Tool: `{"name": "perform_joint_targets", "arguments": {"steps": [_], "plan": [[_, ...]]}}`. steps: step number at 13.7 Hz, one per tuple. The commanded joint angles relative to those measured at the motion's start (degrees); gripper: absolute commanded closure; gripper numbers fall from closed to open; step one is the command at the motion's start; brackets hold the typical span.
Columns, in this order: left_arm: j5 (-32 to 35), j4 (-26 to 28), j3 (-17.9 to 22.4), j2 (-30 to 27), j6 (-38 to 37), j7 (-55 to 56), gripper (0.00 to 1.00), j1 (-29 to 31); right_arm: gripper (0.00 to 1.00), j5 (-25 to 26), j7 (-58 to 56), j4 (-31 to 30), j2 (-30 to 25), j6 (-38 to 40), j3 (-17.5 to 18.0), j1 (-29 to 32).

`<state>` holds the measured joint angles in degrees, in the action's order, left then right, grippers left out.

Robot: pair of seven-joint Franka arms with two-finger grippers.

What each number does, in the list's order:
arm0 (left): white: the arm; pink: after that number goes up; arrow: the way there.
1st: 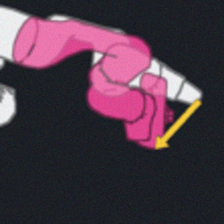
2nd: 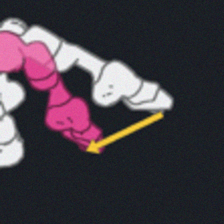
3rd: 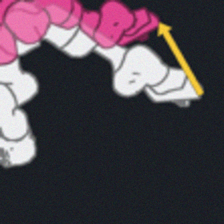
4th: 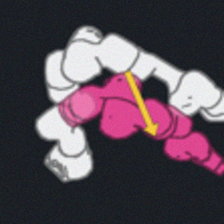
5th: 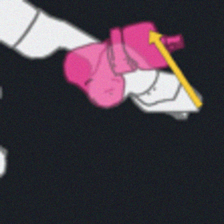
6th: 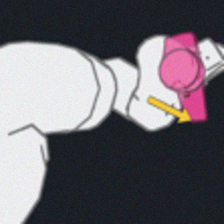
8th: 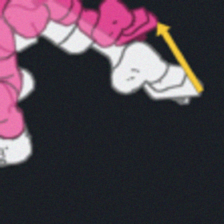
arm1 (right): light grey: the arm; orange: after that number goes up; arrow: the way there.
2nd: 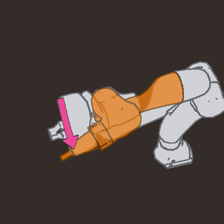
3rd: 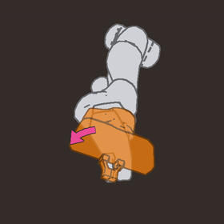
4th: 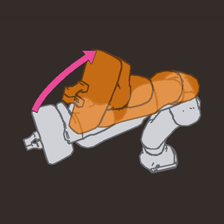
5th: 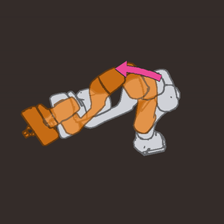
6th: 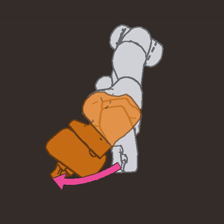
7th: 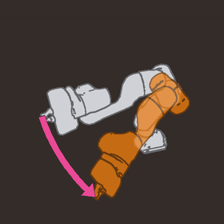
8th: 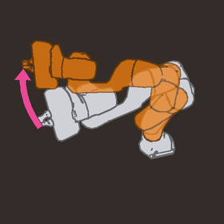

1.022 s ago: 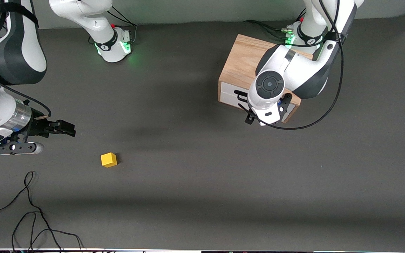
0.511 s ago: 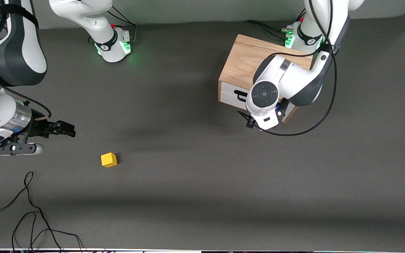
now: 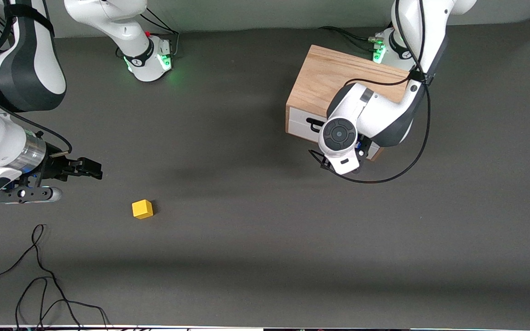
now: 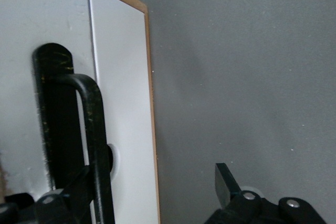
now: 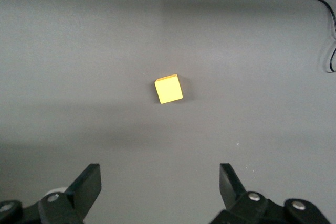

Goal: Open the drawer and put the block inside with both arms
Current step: 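Pull the drawer handle outward with the left gripper to open it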

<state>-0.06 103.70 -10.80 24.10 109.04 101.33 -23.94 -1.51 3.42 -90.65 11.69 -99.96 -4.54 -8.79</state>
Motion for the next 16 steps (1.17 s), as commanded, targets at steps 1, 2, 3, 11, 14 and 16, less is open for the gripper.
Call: {"name": "perform_joint_targets", "arguments": {"steps": [1,2,3,11,14,16], "plan": [[1.6,-0.5,0.2,0.2,2.0,1.5,0.00,-0.2,0.00,-0.7,-0.5,0.4,0.1,-0.1,-0.6,-0.4],[2.4,-1.3,0.2,0.9,2.1,1.5,0.00,-0.2,0.00,-0.7,-0.2,0.0,0.0,-0.1,-0.6,-0.8],[2.6,-2.0,0.2,1.4,2.8,1.5,0.00,-0.2,0.00,-0.8,-0.8,0.5,0.2,-0.1,-0.6,-0.4],[5.5,-10.9,0.2,8.0,7.8,0.6,0.00,-0.3,0.00,-0.9,-1.1,0.1,0.2,-0.1,-1.0,-0.3],[6.7,-15.2,0.2,11.3,8.6,0.5,0.00,-0.3,0.00,-1.0,-1.1,0.3,0.4,-0.3,-1.0,-0.2],[7.0,-18.3,0.1,13.3,8.7,0.6,0.00,-0.3,0.00,-1.0,-1.1,0.2,0.4,-0.2,-1.0,-0.2]]}}
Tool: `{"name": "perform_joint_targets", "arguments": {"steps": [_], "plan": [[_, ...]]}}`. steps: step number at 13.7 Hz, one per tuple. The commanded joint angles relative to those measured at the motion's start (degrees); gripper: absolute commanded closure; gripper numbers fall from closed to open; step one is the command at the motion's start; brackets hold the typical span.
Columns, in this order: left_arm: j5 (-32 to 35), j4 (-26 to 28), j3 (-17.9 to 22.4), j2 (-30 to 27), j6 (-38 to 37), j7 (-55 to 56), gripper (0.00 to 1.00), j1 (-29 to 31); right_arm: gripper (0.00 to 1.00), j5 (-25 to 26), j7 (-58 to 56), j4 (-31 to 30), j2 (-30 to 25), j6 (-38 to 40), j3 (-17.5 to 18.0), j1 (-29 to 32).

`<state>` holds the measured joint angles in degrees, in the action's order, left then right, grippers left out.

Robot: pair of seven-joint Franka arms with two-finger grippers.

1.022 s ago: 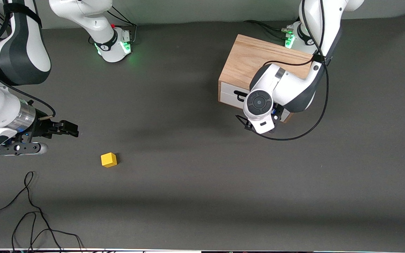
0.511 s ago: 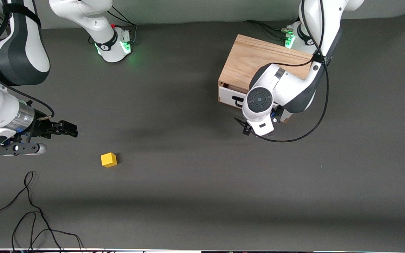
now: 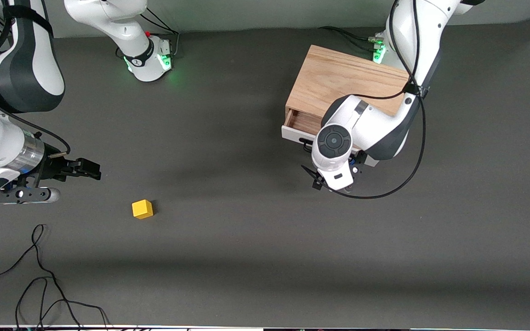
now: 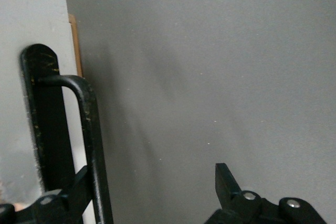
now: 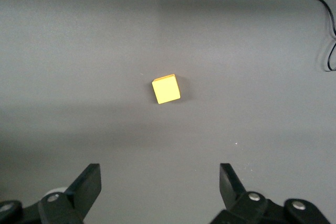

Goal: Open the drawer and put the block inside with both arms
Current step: 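Pull the drawer handle outward with the left gripper to open it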

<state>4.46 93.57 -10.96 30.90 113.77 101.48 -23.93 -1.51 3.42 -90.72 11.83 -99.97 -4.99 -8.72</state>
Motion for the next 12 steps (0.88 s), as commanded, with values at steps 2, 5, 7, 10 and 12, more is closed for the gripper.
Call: {"name": "perform_joint_targets", "arguments": {"steps": [2,5,7,10,12], "plan": [[2.5,-10.6,0.3,7.9,4.8,0.5,0.00,-0.3,0.00,-0.9,-1.1,0.3,0.2,-0.2,-0.5,-0.3],[2.5,-11.7,0.6,8.3,7.2,0.5,0.00,-0.3,0.00,-0.9,-1.1,0.3,0.2,-0.2,-0.5,-0.4],[3.5,-11.9,0.9,8.6,8.8,0.6,0.00,-0.3,0.00,-0.9,-1.1,0.4,0.2,-0.3,-0.5,-0.4],[4.3,-12.0,0.9,8.6,11.1,0.9,0.00,-0.3,0.00,-0.8,-1.1,0.0,0.6,-1.9,-0.4,-0.6],[4.4,-12.5,1.0,8.8,11.7,1.0,0.00,-0.3,0.00,-0.9,-1.1,-0.6,3.9,-5.8,-0.3,-0.7]]}}
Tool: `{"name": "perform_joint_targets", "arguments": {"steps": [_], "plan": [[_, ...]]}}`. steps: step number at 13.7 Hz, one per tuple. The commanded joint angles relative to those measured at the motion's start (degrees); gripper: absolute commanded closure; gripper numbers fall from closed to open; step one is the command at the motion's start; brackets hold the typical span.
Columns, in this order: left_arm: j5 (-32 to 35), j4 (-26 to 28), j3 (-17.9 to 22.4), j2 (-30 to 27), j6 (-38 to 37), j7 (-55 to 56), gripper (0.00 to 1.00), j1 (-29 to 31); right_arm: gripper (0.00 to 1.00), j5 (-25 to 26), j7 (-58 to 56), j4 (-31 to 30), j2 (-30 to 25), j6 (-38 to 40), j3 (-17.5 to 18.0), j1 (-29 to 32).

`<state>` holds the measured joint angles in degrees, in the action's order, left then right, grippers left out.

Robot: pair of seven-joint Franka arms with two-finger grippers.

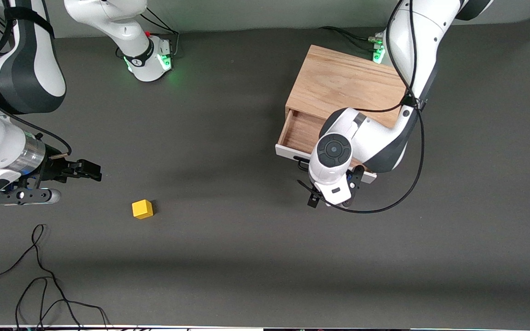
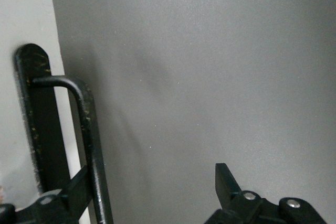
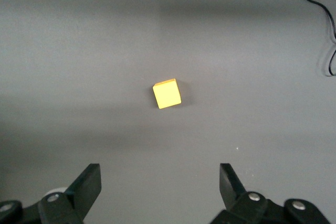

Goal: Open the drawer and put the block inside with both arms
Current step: 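Pull the drawer further with the left gripper while the right gripper grasps the cube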

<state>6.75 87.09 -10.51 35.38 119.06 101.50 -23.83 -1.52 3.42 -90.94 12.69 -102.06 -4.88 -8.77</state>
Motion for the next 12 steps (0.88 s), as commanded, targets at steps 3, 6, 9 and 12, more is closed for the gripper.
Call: {"name": "perform_joint_targets", "arguments": {"steps": [3,6,9,12], "plan": [[2.2,-7.9,0.6,5.5,6.5,1.0,0.00,-0.4,0.00,-1.2,-1.3,-6.1,6.3,-13.8,-0.3,-1.1],[3.9,-9.1,0.6,6.1,6.6,0.9,0.00,-0.7,0.00,-1.3,-6.6,-14.6,8.5,-26.5,-0.2,-1.1],[5.3,-9.1,0.5,6.1,7.7,0.7,0.00,-0.8,0.00,-1.3,-7.0,-17.0,13.1,-32.7,-0.2,-1.9],[5.6,-11.6,0.3,4.7,4.9,0.7,0.00,-0.9,0.00,-1.1,-8.1,-18.3,16.7,-36.3,-0.2,-3.2]]}}
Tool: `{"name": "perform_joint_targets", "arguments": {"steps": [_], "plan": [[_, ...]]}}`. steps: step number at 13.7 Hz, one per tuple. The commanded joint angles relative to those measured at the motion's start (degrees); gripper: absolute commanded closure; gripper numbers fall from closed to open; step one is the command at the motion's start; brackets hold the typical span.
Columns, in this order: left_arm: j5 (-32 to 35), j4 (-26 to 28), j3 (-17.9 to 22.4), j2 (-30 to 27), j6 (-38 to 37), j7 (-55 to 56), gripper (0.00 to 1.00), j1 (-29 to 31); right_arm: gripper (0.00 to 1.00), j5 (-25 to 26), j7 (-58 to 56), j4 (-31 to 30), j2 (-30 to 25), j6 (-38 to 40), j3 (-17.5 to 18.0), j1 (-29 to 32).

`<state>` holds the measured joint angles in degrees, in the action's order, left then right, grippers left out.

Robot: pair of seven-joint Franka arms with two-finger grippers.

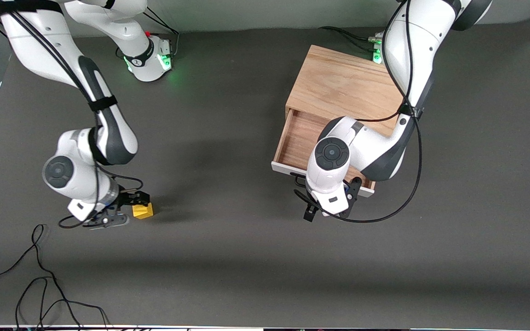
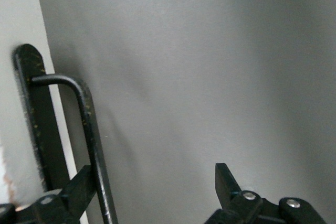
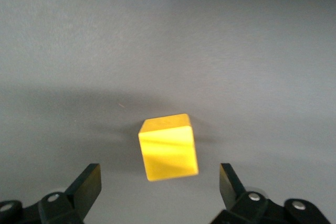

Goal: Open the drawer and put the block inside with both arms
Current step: 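Pull the drawer further with the left gripper while the right gripper grasps the cube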

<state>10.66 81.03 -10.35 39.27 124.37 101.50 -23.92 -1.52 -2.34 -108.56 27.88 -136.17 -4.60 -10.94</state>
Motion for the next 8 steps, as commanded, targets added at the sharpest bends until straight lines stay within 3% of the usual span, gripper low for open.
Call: {"name": "perform_joint_targets", "arguments": {"steps": [1,5,8], "plan": [[1.5,-7.1,-0.1,0.6,-3.2,0.7,0.00,-0.8,0.00,-1.1,-2.6,-1.2,2.2,-3.3,-0.5,-1.1],[1.4,-15.9,-0.4,-0.1,-13.7,0.5,0.00,-2.0,0.00,-0.8,-6.4,-1.8,3.4,-4.7,-0.6,-0.9],[1.4,-17.9,-0.2,-4.9,-21.5,-6.5,0.00,-1.6,0.00,-0.7,-6.4,-1.7,4.5,-5.9,-0.7,-0.9]]}}
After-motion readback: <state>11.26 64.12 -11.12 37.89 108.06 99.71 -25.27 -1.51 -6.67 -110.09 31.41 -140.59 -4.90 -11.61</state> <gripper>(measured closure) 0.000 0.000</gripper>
